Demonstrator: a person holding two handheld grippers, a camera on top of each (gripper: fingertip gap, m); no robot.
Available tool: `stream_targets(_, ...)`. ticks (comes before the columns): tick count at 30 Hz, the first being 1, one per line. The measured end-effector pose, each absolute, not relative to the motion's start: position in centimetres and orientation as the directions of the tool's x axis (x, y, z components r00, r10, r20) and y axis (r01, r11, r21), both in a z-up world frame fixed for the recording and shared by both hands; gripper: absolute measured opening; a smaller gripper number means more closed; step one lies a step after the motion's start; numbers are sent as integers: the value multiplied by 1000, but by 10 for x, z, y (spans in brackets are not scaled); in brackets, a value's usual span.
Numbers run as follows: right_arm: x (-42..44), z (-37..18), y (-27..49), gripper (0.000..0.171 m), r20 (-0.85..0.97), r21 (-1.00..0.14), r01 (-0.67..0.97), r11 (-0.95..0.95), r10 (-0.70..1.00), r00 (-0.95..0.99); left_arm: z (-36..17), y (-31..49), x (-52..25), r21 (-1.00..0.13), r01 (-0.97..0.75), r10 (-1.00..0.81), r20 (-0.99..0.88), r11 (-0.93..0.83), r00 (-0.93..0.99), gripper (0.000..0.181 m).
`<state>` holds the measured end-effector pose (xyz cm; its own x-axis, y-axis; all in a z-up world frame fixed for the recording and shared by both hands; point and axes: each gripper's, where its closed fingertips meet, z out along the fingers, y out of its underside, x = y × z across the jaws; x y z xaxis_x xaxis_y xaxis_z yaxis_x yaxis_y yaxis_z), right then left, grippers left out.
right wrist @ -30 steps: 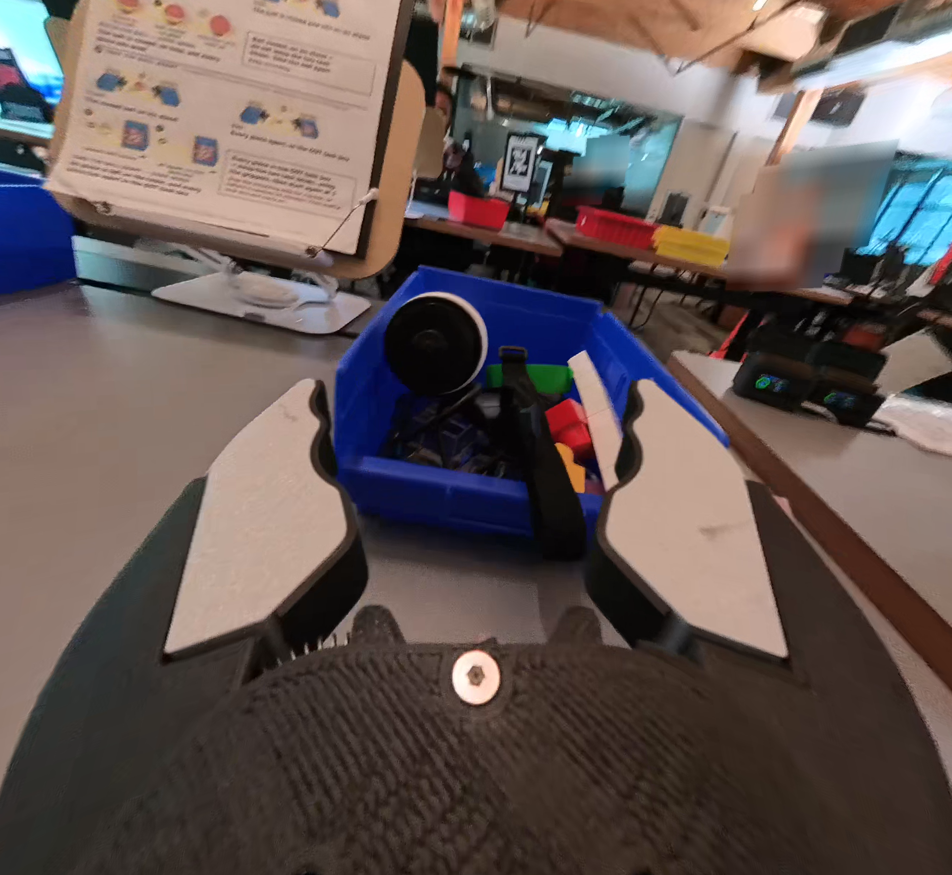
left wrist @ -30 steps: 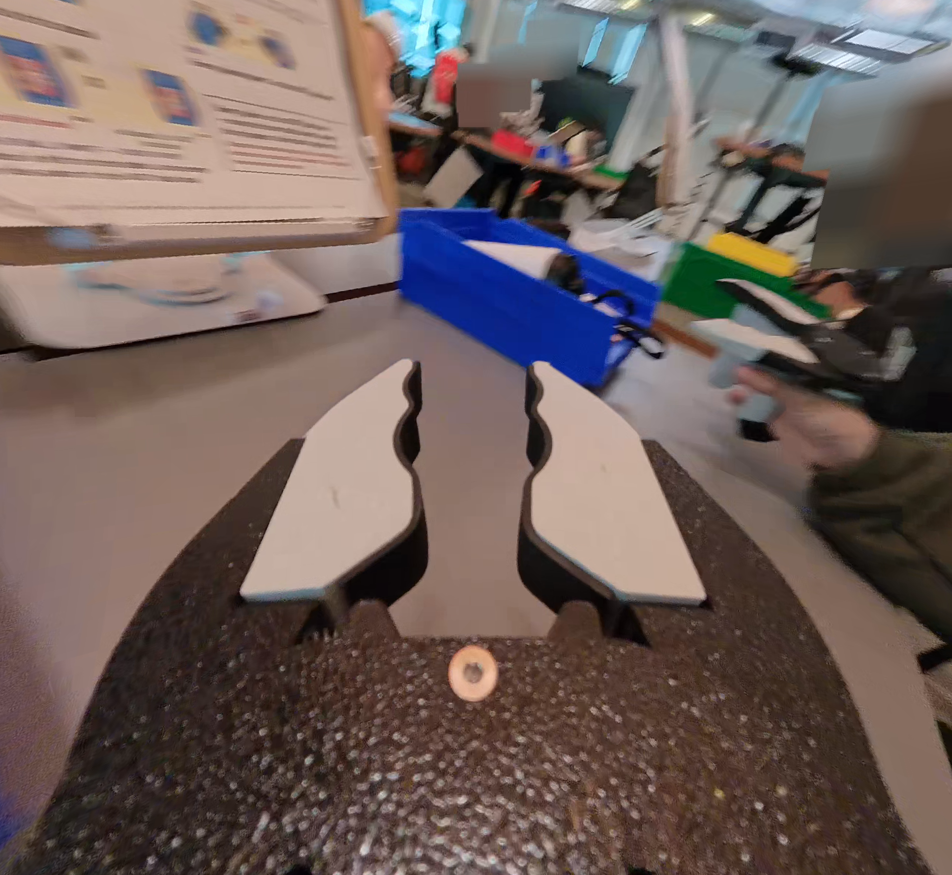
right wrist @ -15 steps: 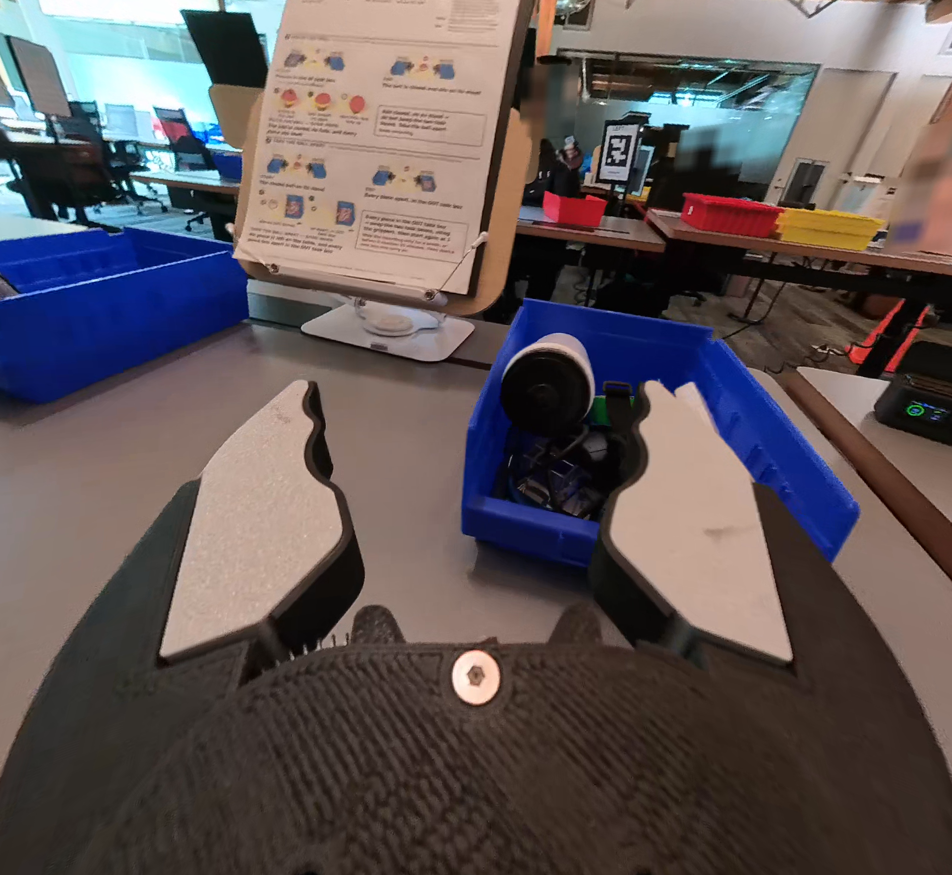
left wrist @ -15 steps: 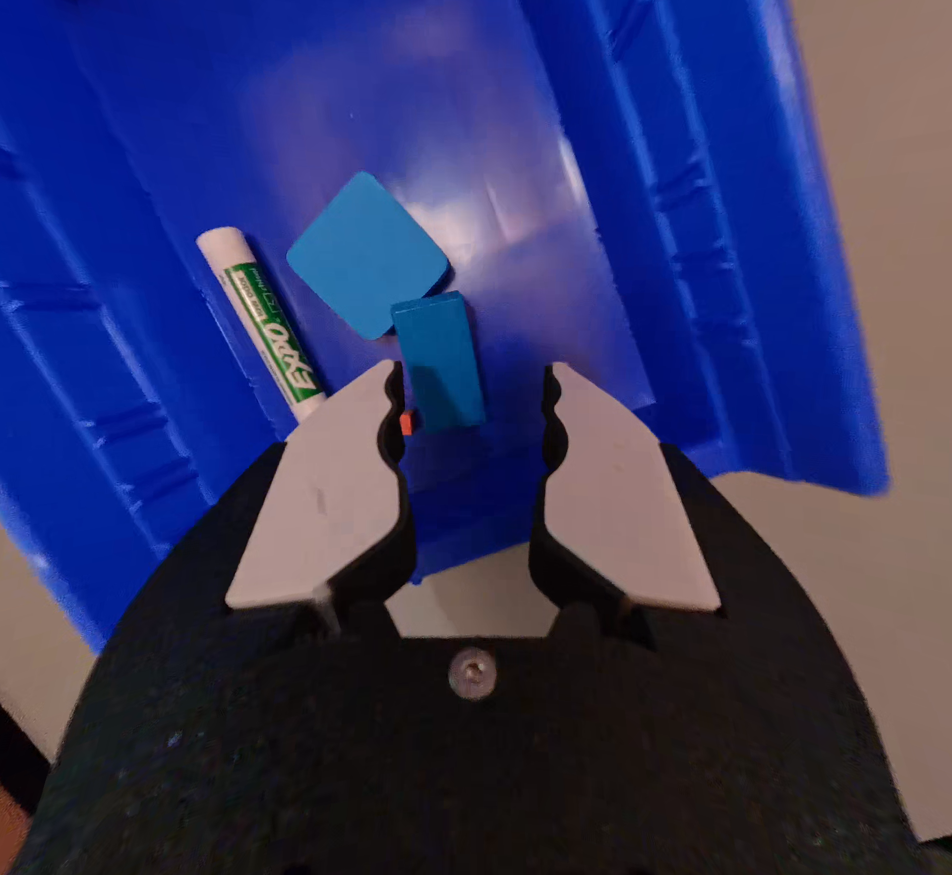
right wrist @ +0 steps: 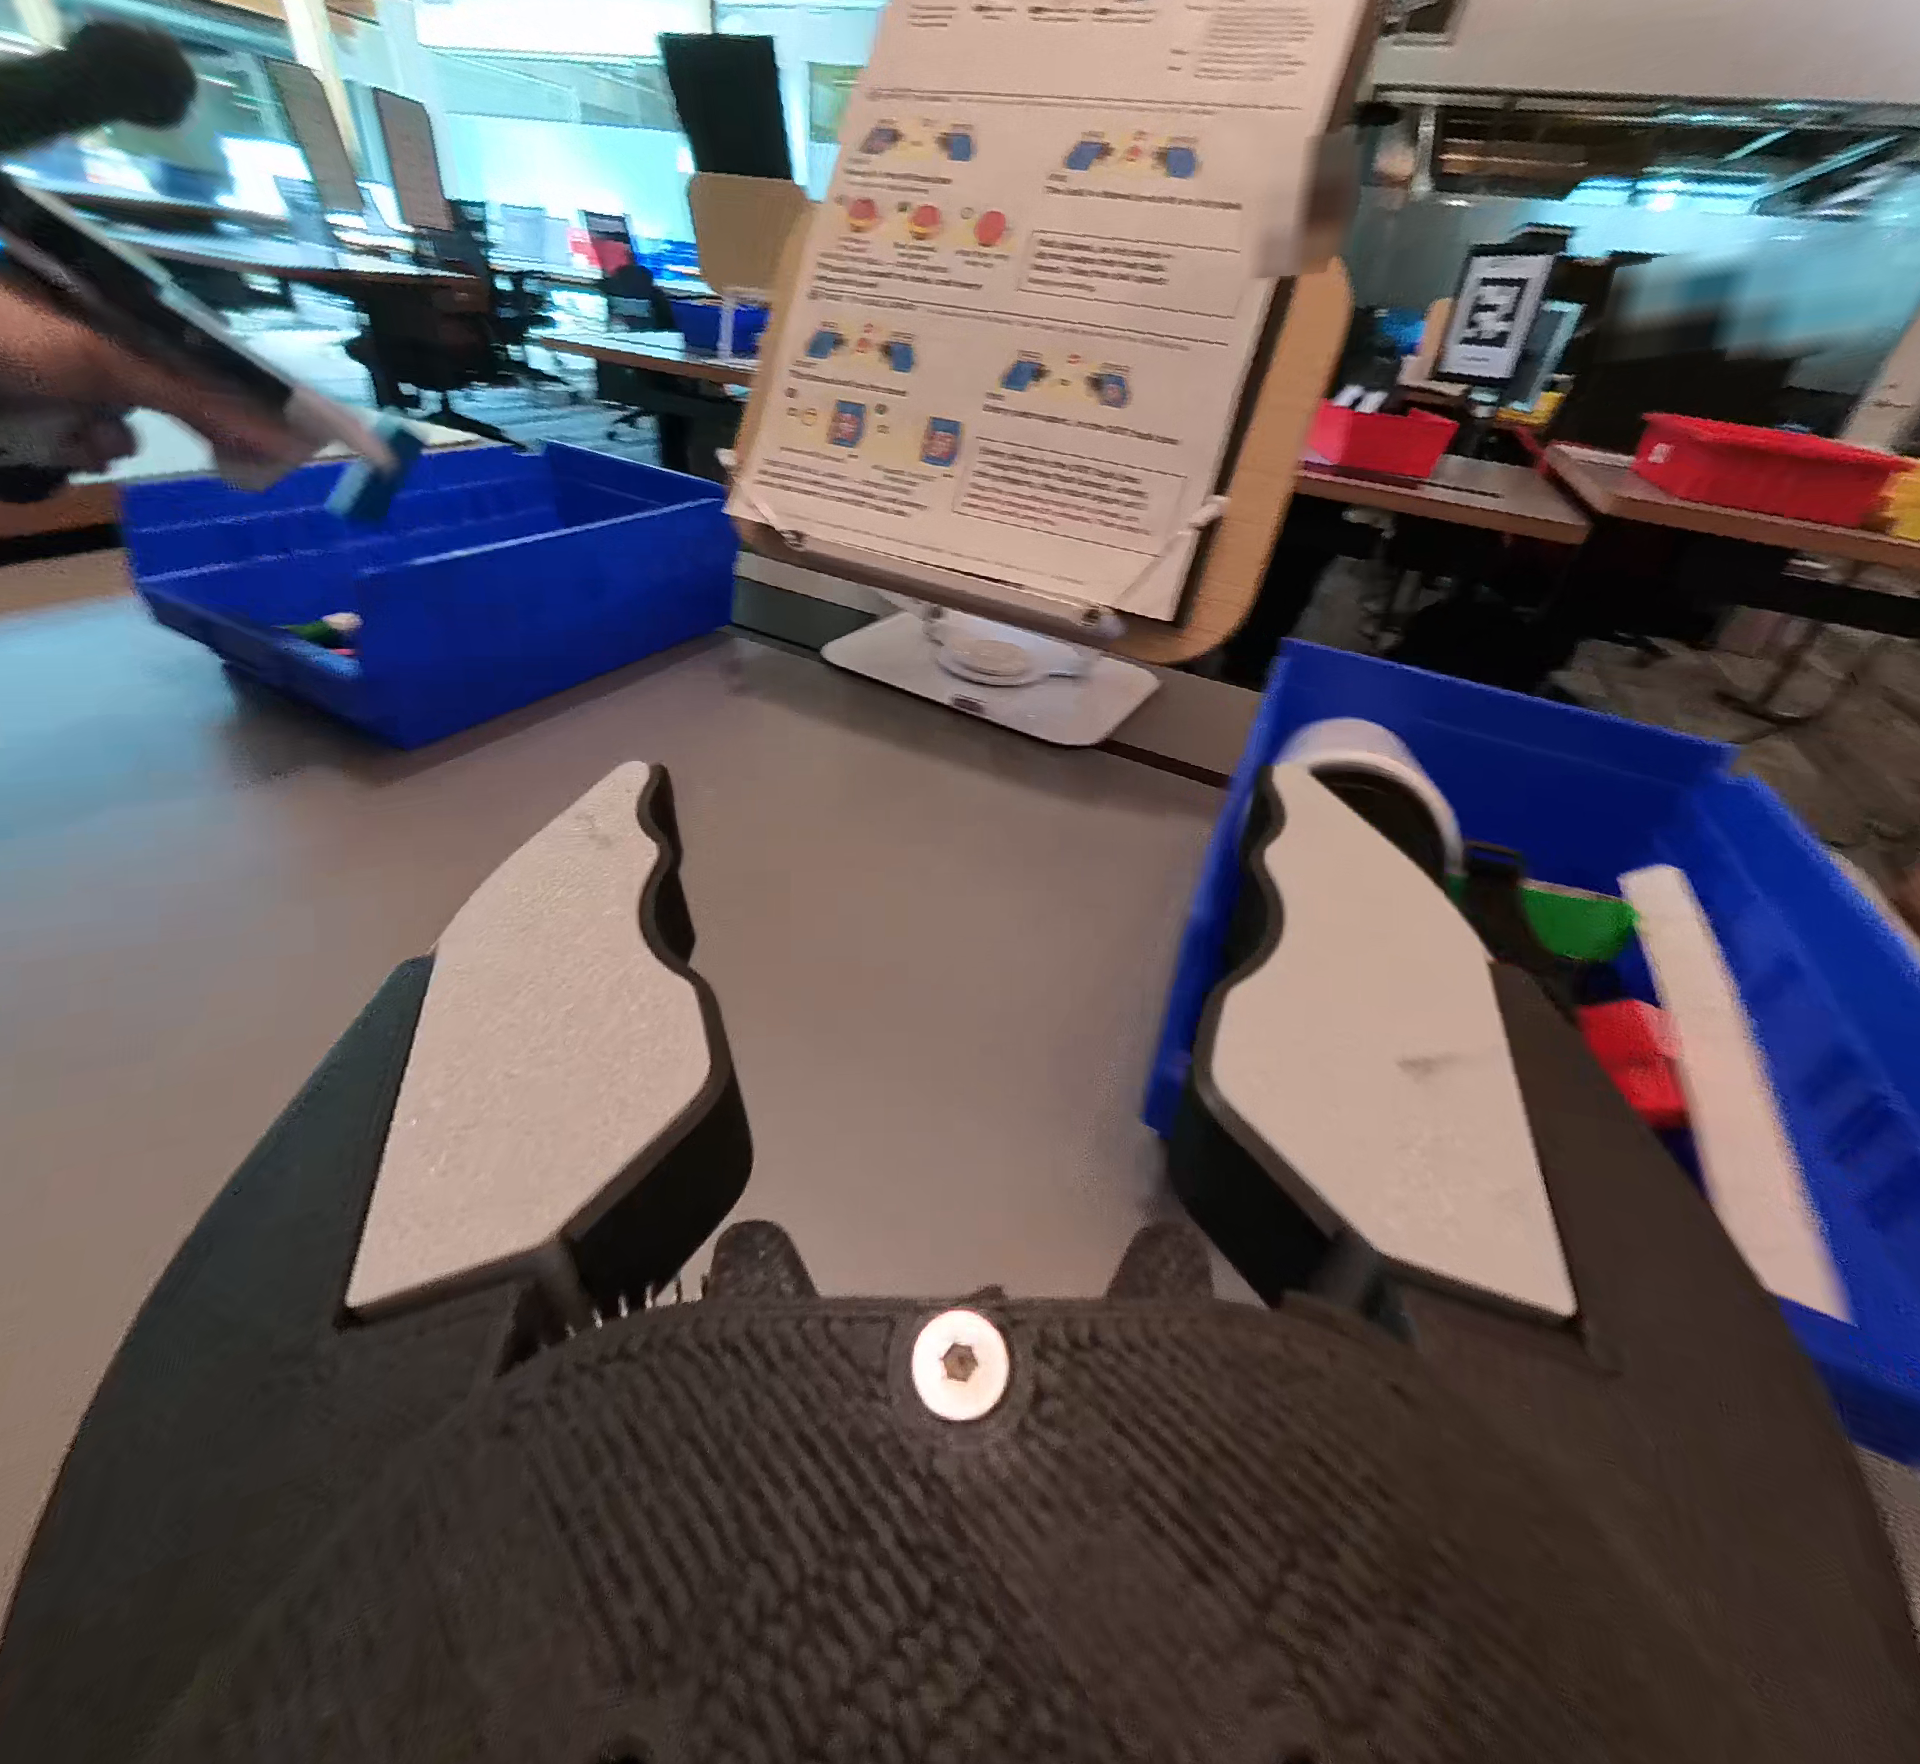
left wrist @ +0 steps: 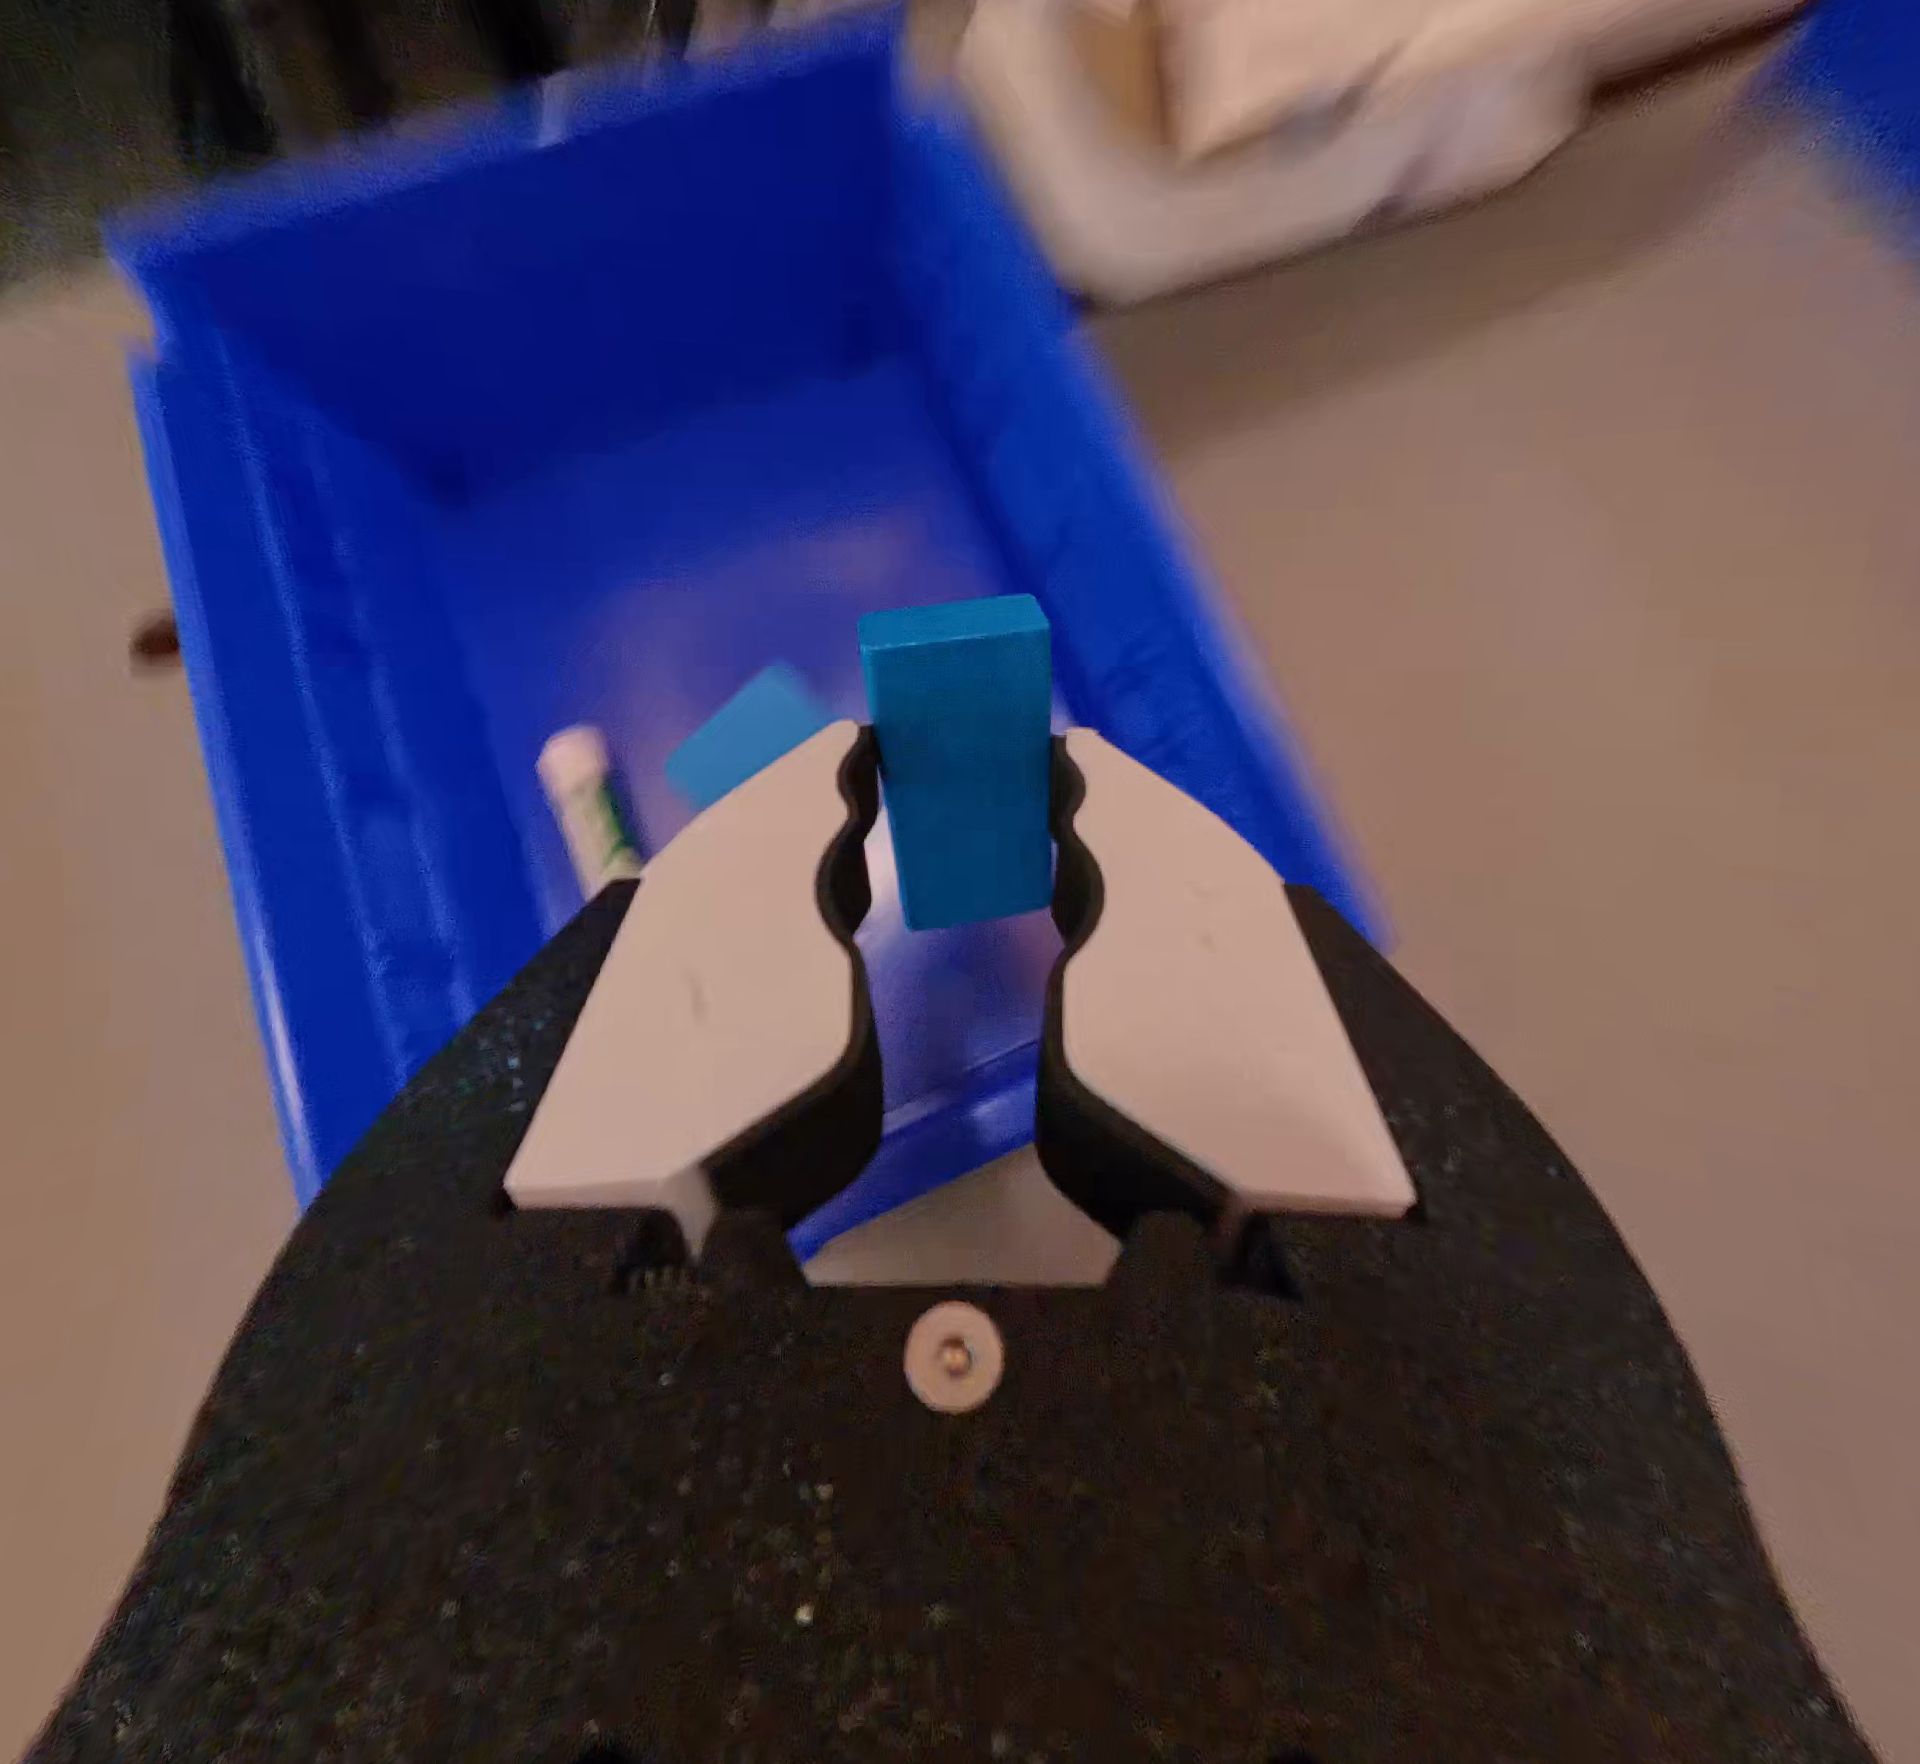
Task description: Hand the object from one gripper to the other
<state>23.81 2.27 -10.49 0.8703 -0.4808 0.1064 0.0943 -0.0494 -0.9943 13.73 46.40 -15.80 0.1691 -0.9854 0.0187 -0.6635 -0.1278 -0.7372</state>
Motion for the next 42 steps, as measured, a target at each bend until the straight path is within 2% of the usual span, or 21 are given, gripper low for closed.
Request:
stream_targets(1, 227, -104, 31, 99, 88, -996, 78, -41, -435, 896, -127, 443, 137, -826, -553, -993, 59, -106, 101, 31)
stream_targets(3, 191, -103, 54, 85, -1, -1000, -3, -7, -256, 967, -75, 380, 129, -937, -339, -984, 132, -86, -118, 31)
stream_targets(6, 123, -100, 87, 80, -214, -976, -216, 17, 83, 973, -34, 263, 96, -988, -89, -830, 155, -127, -536, 31)
stream_targets(8, 85, -94, 97, 71, -291, -952, -306, 27, 235, 927, -29, 196, 67, -974, -27, -661, 172, -224, -731, 31)
stream_targets(11, 42, -91, 96, 61, -254, -958, -282, 41, 329, 910, -38, 132, 38, -948, -10, -491, 173, -317, -854, 31)
stream_targets(13, 21, -87, 89, 59, -211, -966, -247, 73, 326, 922, -48, 103, 26, -953, 6, -444, 135, -301, -886, 31)
stream_targets(15, 9, -87, 83, 46, -177, -976, -206, 71, 295, 939, -56, 83, 17, -958, -2, -410, 125, -287, -903, 31)
stream_targets(19, 1, -98, 66, 41, -150, -986, -165, 37, 267, 952, -61, 69, 3, -956, 6, -384, 111, -292, -917, 31)
stream_targets(23, 9, -102, 64, 44, -185, -978, -205, 45, 279, 942, -81, 67, 9, -970, -18, -406, 118, -243, -906, 31)
stream_targets(27, 21, -120, 75, 46, -149, -988, -151, -11, 248, 957, -82, 73, 21, -955, -52, -384, 167, -292, -908, 30)
stream_targets(30, 23, -124, 77, 28, -103, -994, -109, 7, 258, 961, -88, 75, 30, -953, -75, -380, 188, -293, -906, 31)
stream_targets(32, 27, -129, 78, 28, -100, -994, -104, 8, 239, 966, -93, 76, 35, -956, -83, -381, 190, -281, -905, 31)
stream_targets(34, 28, -132, 78, 40, -93, -995, -98, 11, 241, 966, -104, 73, 40, -968, -94, -402, 185, -234, -897, 31)
stream_targets(36, 33, -134, 77, 32, -63, -998, -66, 7, 208, 976, -108, 68, 42, -973, -86, -401, 168, -214, -901, 31)
stream_targets(39, 39, -136, 74, 32, -24, -1000, -22, -13, 174, 984, -109, 64, 45, -975, -78, -402, 157, -206, -902, 30)
stream_targets(42, 60, -138, 70, 32, 109, -994, 110, -26, 6, 994, -114, 66, 59, -978, -108, -486, 183, -178, -855, 29)
